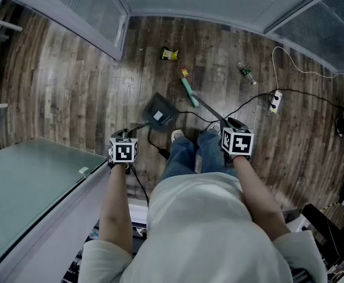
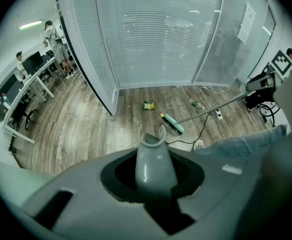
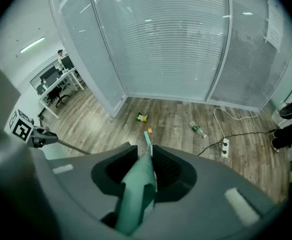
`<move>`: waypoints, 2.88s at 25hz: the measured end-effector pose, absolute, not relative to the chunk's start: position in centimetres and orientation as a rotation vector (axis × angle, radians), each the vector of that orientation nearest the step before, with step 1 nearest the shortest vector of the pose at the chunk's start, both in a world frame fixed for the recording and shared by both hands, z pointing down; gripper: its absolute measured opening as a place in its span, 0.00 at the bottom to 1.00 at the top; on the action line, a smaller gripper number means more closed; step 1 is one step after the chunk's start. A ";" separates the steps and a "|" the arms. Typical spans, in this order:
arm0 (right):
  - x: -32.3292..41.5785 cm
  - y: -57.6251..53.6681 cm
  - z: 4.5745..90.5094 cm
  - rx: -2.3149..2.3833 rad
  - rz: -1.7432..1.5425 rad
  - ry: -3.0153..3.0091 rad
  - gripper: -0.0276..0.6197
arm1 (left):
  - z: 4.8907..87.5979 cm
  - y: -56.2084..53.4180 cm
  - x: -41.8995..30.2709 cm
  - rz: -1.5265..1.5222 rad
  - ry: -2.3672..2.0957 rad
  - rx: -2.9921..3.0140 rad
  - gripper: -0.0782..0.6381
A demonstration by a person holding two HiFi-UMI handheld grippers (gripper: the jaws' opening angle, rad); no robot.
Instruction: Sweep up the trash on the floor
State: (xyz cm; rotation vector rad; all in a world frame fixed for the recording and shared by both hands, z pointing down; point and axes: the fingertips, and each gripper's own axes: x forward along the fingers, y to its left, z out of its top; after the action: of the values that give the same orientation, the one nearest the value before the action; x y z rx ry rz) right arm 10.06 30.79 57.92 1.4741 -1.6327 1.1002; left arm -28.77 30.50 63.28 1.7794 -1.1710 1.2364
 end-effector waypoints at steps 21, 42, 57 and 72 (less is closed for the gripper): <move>7.1 31.3 57.7 1.481 1.099 -1.642 0.20 | 63.4 29.3 -29.3 1.265 -1.151 1.794 0.24; 7.3 30.1 55.8 1.592 1.119 -1.651 0.20 | 62.6 29.0 -27.5 1.290 -1.090 1.899 0.24; 11.1 24.4 56.4 1.615 1.112 -1.638 0.20 | 61.6 22.2 -24.6 1.260 -1.125 1.902 0.24; 14.3 16.9 58.0 1.562 1.078 -1.624 0.20 | 62.4 17.0 -21.5 1.245 -1.130 1.852 0.24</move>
State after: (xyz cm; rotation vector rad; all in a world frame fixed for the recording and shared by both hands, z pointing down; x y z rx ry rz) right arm 14.33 16.88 57.99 1.5620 -1.6241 1.0781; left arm -21.53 17.02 62.40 1.8517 -1.1297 1.2450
